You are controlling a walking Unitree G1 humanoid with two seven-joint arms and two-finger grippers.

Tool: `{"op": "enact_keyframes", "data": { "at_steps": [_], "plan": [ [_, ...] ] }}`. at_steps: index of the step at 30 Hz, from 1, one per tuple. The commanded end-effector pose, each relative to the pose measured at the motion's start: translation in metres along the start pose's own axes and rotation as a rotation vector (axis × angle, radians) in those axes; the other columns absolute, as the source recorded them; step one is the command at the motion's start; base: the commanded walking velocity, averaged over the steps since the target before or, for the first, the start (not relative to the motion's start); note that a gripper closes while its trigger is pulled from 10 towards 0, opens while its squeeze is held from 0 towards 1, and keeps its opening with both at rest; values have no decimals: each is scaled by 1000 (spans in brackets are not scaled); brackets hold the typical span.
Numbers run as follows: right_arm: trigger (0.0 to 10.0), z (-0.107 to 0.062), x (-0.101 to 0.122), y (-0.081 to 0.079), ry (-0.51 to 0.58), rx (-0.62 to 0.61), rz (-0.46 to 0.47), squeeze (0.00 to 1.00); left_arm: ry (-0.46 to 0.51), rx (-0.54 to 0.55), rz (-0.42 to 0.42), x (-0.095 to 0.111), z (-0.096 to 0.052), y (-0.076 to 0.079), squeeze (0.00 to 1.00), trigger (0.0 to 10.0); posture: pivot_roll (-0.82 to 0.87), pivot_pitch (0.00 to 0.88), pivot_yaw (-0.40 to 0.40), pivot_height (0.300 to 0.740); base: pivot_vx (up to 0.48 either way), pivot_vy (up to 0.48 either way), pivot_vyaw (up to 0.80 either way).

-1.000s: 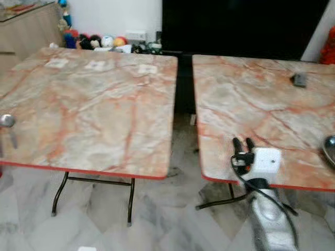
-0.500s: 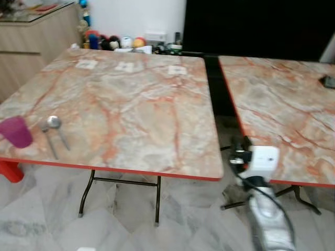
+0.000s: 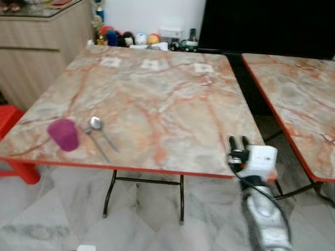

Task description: Setting the table

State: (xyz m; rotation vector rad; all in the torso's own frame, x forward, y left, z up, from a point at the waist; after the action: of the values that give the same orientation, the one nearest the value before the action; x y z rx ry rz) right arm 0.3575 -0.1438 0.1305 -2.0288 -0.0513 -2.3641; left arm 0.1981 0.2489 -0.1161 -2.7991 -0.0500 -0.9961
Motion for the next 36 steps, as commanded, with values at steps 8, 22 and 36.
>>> {"op": "enact_keyframes", "data": {
  "at_steps": [8, 22, 36],
  "plan": [
    [10000, 0, 1, 12, 1, -29, -10, 0, -38, -9, -13, -14, -3, 6, 0, 10000, 27, 103, -38, 740, 0, 480, 0],
    [10000, 1, 1, 11, 0, -33, -5, 0, -33, -7, -7, -15, -3, 5, 0, 10000, 29, 105, -37, 740, 0, 326, 0],
    [10000, 1, -1, 11, -6, -34, -3, 0, -14, -15, -22, -10, -3, 5, 0, 10000, 31, 106, -41, 740, 0, 0, 0]
  ]
}}
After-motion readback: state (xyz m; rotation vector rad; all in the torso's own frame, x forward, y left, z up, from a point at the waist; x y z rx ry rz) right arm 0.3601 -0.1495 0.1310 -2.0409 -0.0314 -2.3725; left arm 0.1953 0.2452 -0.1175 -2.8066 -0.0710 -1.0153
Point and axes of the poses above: a point about 5 cm out from each wrist's last joint towards the gripper, its own z axis pointing out of the wrist towards the gripper, its own x axis along the axis of the wrist's last joint, y = z × x, the point moved 5 cm from there along z, pointing out of the wrist towards the gripper, and after that the axes turned 4 degrees about -z, right-handed, at the moved point
